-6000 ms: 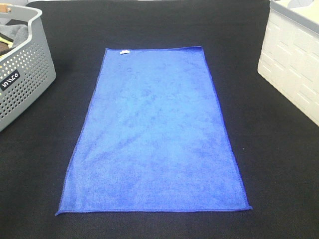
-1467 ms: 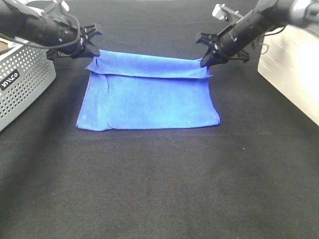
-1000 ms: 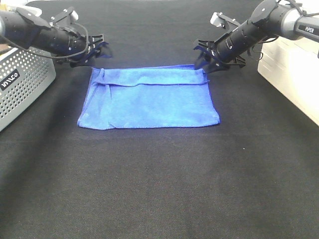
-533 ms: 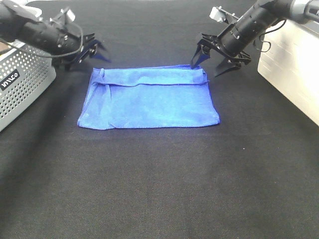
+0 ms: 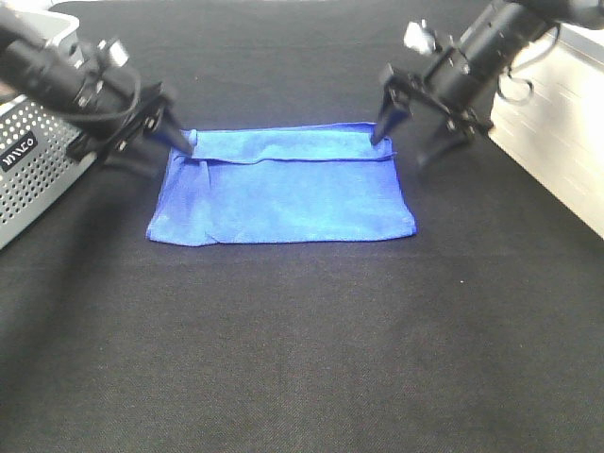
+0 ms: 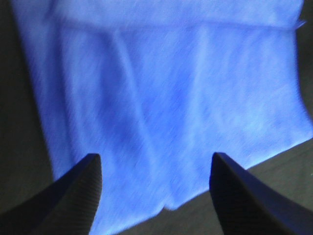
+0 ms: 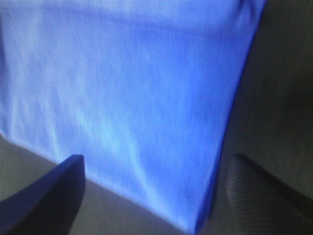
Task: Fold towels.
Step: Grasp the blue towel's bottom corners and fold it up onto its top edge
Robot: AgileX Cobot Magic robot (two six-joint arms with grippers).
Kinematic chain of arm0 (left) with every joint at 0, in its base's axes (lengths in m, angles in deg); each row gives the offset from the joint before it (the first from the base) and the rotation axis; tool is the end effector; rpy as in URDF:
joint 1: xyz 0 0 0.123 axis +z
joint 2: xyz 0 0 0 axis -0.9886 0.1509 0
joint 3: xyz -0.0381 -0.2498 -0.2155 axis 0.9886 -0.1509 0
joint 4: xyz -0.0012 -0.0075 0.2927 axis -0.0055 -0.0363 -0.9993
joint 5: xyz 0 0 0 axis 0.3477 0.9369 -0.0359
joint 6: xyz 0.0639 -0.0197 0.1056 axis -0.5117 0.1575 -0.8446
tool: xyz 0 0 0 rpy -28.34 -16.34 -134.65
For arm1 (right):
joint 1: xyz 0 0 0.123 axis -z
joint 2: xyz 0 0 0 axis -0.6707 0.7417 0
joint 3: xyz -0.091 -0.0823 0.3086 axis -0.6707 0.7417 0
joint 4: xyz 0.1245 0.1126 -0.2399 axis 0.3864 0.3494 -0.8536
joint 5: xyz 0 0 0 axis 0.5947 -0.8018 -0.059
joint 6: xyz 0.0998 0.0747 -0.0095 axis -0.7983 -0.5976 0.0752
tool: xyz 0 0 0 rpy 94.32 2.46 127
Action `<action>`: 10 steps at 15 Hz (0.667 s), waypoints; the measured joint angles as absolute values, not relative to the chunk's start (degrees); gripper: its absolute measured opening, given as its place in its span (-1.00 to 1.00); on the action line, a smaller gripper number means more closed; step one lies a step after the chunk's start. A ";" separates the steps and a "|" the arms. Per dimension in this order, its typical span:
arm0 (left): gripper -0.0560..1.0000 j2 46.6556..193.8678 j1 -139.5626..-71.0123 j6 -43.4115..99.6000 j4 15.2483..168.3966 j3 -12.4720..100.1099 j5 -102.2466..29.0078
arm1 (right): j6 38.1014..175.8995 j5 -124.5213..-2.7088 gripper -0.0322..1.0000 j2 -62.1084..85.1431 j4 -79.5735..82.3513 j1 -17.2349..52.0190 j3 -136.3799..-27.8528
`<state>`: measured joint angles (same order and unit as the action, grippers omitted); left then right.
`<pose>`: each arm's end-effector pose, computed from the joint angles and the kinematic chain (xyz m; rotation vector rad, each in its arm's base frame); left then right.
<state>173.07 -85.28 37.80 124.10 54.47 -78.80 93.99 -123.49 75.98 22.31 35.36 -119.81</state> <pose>0.5222 -0.1008 0.1357 -0.0139 2.7010 -0.8163 0.5634 0.1235 0.1497 -0.1944 2.9326 0.7127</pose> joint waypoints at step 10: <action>0.27 172.10 -85.68 40.32 121.41 42.44 -68.32 | 101.90 -105.79 0.52 66.46 23.35 35.42 -91.39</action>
